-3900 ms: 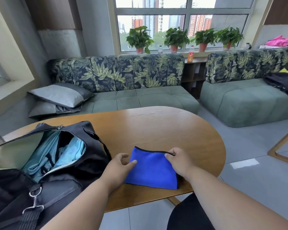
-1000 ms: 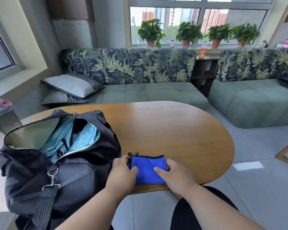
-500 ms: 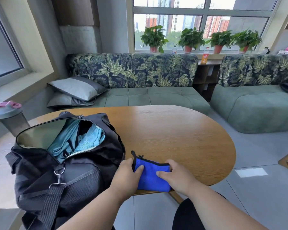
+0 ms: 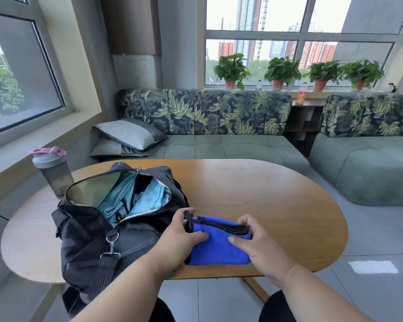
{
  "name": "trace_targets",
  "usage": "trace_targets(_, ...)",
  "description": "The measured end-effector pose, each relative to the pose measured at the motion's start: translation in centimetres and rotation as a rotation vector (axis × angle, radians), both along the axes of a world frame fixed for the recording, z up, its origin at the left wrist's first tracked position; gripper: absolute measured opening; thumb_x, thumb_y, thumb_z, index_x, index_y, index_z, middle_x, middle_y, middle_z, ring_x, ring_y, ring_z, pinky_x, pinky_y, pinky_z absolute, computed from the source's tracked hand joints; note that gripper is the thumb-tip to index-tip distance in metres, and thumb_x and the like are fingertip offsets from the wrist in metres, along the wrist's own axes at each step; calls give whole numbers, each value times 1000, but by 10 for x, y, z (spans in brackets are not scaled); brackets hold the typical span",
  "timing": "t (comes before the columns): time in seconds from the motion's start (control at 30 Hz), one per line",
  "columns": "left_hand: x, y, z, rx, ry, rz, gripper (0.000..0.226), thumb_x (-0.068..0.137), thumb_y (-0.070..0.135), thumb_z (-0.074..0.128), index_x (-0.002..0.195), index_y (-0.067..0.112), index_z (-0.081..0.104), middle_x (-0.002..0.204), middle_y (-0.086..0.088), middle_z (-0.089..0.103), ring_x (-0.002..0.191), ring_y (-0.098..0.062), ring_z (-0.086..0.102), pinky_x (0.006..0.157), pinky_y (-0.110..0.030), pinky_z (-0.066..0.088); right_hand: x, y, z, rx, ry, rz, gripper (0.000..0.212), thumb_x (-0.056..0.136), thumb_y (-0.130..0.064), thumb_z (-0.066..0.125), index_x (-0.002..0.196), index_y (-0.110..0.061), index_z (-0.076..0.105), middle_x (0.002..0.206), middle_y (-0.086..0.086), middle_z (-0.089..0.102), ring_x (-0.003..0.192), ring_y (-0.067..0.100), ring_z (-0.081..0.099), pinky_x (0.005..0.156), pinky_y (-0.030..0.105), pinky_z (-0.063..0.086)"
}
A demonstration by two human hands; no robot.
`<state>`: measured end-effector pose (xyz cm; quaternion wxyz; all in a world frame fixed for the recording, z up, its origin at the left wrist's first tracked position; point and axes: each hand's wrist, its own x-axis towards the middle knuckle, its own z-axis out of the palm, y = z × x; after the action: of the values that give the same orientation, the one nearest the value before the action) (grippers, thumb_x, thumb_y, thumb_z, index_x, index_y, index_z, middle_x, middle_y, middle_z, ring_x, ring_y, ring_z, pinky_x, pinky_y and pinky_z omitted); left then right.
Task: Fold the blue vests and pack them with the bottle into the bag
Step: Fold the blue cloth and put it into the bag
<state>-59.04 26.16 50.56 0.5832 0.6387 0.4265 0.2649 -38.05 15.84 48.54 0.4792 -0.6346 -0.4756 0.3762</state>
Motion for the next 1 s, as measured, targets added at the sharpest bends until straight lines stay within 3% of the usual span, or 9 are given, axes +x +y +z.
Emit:
trace_targets(0.07, -11, 9, 14, 16, 53, -38, 75, 76, 26, 86, 135, 52, 49, 108, 9, 77, 97, -8, 74, 86, -27, 57, -4, 4, 17, 26, -22, 32, 18, 98, -7, 68, 104, -18, 54, 83, -11, 59, 77, 8, 51, 69, 18, 40)
trace_targets(0.17, -26, 20, 32, 36, 140, -109, 83, 62, 35, 90, 138, 41, 57, 106, 6, 75, 96, -10, 75, 88, -30, 59, -11, 11, 33, 51, -32, 86, 35, 96, -8, 70, 119, -32, 60, 108, -10, 73, 97, 13, 66, 87, 28, 51)
trace_targets(0.23, -34, 21, 42, 50, 212, -196, 74, 63, 40, 91, 131, 40, 62, 107, -2, 75, 98, -18, 76, 83, -37, 61, -18, 14, 40, 70, -38, 105, 50, 96, -3, 70, 130, -37, 58, 117, -7, 74, 109, 19, 69, 98, 34, 54)
trace_targets(0.37, -48, 24, 52, 89, 261, -265, 35, 76, 38, 84, 108, 26, 77, 107, -5, 79, 106, -31, 74, 98, -51, 56, -32, 22, 47, 111, 46, 109, 61, 91, -9, 77, 140, -37, 54, 115, 1, 76, 109, 23, 71, 100, 37, 56)
trace_targets(0.47, -60, 31, 55, -4, 155, -152, 26, 77, 29, 82, 100, 16, 80, 105, -16, 79, 97, -38, 76, 90, -50, 59, -34, 28, 43, 124, 131, 55, 65, 83, -25, 80, 141, -35, 53, 114, 8, 76, 95, 21, 68, 91, 34, 57)
trace_targets(0.53, -68, 34, 61, -108, -8, -13, 12, 90, 11, 77, 101, 6, 78, 99, -22, 78, 79, -31, 76, 70, -37, 62, -29, 31, 36, 100, 156, -9, 54, 92, -18, 79, 138, -33, 54, 104, 5, 76, 85, 7, 65, 77, 20, 53)
trace_targets(0.6, -78, 42, 65, -164, -96, 157, 9, 98, 6, 67, 103, 1, 73, 89, -20, 77, 67, -26, 74, 58, -30, 60, -22, 32, 25, 45, 143, -49, 45, 97, -16, 73, 134, -35, 55, 91, -4, 72, 81, 3, 66, 77, 21, 52)
trace_targets(0.73, -106, 67, 59, -179, -101, 428, 12, 100, 15, 67, 100, 4, 71, 86, -17, 77, 64, -26, 73, 57, -33, 58, -11, 38, -6, -111, 37, -110, 38, 98, -29, 70, 133, -35, 56, 95, 0, 70, 98, 14, 70, 101, 40, 54)
trace_targets(1.0, -138, 104, 28, -224, 34, 671, 20, 98, 18, 66, 116, 13, 70, 98, -8, 72, 88, -27, 67, 66, -33, 51, -15, 49, -29, -189, -1, -83, 28, 101, -30, 66, 126, -39, 56, 108, 8, 71, 101, 16, 69, 94, 33, 52)
